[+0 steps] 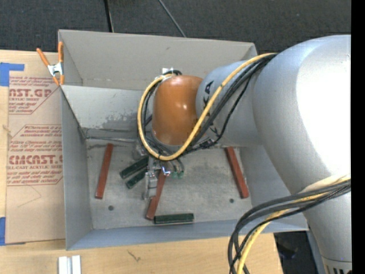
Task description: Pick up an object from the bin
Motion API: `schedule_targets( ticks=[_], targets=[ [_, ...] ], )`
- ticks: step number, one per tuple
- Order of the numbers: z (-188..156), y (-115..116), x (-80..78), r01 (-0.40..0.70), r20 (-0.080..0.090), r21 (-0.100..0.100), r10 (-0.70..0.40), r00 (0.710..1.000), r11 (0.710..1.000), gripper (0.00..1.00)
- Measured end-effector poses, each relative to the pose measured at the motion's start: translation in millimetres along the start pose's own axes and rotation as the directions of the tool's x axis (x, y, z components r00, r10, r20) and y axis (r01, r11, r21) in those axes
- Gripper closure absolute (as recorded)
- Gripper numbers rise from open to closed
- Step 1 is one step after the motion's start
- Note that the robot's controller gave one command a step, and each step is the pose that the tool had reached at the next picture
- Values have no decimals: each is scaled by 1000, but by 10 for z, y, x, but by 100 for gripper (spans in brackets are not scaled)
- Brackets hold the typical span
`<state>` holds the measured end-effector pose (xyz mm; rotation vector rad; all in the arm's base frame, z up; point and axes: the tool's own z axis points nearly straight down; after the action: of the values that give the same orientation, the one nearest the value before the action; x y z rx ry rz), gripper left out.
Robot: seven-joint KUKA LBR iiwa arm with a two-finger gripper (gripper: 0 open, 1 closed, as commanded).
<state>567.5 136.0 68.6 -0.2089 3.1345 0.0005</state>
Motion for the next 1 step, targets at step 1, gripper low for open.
schedule_targets(
  ticks=[1],
  targets=[
    [-12, -77, -37, -91, 2, -1, 91, 996, 996, 100]
  ],
)
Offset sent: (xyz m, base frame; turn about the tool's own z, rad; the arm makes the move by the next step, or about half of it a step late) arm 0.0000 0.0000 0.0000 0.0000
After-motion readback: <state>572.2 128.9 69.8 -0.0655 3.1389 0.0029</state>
